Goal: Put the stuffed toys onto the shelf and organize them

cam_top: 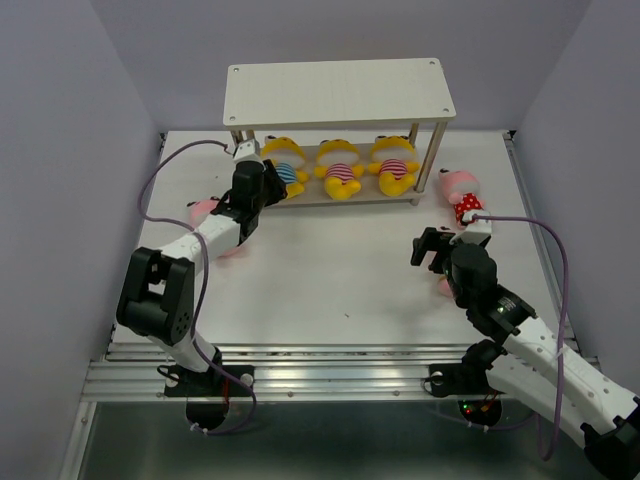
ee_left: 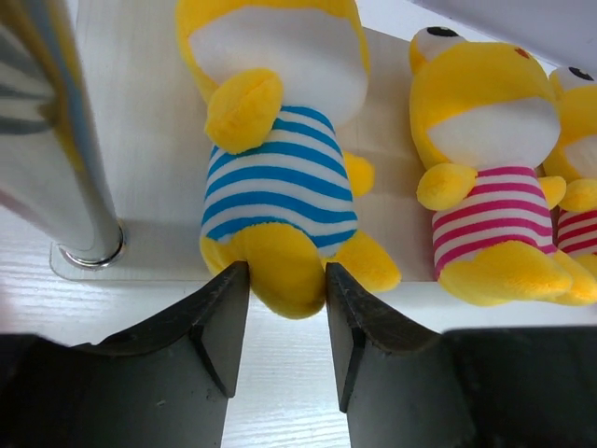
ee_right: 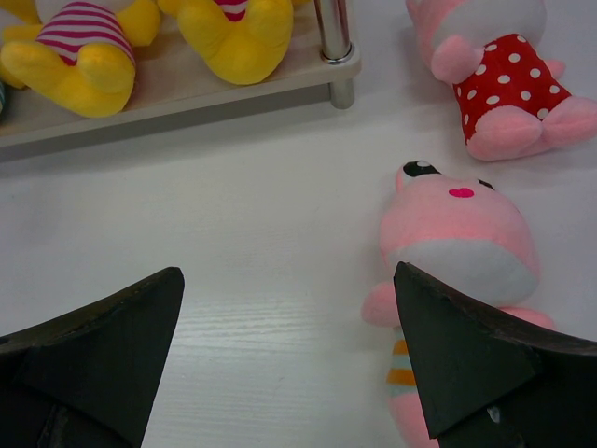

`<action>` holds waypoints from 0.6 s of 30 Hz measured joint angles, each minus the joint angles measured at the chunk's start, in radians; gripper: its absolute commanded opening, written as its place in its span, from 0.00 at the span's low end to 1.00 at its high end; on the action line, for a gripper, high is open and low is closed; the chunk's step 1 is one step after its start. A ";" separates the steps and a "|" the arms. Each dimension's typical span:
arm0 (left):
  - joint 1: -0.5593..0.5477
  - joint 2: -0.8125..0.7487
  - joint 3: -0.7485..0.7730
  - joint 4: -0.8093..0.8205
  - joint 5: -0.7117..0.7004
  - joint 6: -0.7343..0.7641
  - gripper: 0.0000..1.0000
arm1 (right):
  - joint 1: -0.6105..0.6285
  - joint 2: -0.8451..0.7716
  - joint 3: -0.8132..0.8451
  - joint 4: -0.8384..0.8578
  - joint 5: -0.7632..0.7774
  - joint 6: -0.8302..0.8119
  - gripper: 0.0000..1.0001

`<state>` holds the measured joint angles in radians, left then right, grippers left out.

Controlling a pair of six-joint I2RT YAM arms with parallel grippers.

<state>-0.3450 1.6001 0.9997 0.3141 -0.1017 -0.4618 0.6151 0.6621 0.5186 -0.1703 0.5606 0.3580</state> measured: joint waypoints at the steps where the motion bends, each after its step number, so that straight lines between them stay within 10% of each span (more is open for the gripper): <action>1: 0.000 -0.007 -0.005 -0.001 -0.003 -0.004 0.52 | 0.000 0.000 0.000 0.000 0.000 0.000 1.00; 7: 0.000 -0.037 -0.026 -0.021 -0.006 -0.023 0.58 | 0.000 0.000 0.000 0.000 -0.003 0.000 1.00; 18: 0.000 -0.214 -0.114 -0.108 0.000 -0.062 0.99 | 0.000 0.001 -0.005 0.002 -0.012 0.000 1.00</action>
<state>-0.3447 1.3861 0.8860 0.2062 -0.1017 -0.5236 0.6147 0.6632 0.5133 -0.1680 0.5484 0.3584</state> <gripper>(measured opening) 0.887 0.998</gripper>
